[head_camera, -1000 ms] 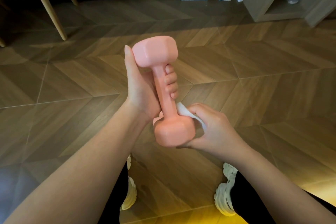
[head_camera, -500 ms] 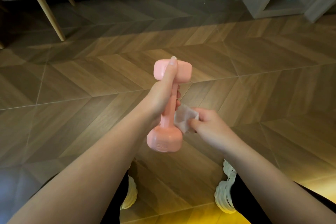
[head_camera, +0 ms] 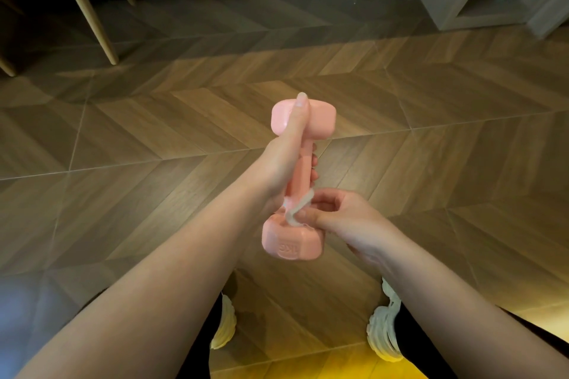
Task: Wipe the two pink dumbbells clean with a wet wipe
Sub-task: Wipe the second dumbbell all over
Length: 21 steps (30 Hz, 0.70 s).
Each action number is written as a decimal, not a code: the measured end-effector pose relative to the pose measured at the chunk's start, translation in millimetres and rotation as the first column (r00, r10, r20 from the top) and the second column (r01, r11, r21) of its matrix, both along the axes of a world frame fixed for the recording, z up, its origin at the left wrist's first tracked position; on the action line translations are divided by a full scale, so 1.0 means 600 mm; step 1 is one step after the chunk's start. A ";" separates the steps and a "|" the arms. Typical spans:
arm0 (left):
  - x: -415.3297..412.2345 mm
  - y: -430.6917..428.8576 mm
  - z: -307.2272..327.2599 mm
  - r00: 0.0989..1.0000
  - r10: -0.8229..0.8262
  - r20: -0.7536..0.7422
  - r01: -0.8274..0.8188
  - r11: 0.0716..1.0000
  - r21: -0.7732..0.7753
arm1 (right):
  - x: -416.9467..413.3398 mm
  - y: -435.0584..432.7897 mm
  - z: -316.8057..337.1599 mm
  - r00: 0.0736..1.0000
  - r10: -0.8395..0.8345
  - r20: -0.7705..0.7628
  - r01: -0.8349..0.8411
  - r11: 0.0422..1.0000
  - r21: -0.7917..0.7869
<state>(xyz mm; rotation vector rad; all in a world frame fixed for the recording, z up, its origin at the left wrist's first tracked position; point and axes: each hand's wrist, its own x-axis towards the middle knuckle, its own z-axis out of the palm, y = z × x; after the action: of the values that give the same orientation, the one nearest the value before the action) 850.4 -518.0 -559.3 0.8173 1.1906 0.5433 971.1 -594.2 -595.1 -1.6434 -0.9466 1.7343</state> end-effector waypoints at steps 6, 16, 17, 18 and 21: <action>0.022 -0.011 -0.002 1.000 0.025 -0.006 -0.025 0.999 0.030 | -0.022 -0.004 0.001 0.988 -0.130 0.080 0.130 0.991 0.009; -0.024 -0.020 -0.020 0.996 -0.009 -0.089 0.006 0.999 -0.035 | 0.020 0.024 0.053 0.945 -0.284 -0.164 0.314 0.928 0.200; -0.025 -0.026 -0.020 0.999 -0.040 -0.030 0.036 0.995 -0.096 | 0.023 0.028 0.058 0.932 -0.297 -0.208 0.339 0.918 0.207; -0.025 -0.032 -0.020 0.996 -0.075 0.050 0.081 0.986 -0.147 | 0.025 0.031 0.063 0.917 -0.315 -0.245 0.368 0.906 0.210; -0.021 -0.044 -0.014 0.944 -0.099 0.315 0.176 0.958 -0.225 | 0.029 0.037 0.067 0.890 -0.355 -0.287 0.420 0.884 0.207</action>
<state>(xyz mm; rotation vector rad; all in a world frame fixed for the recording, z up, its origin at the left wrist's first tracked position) 837.6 -544.2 -568.0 0.5719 0.8903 0.3754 988.7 -571.9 -555.2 -1.3047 -0.6424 1.4208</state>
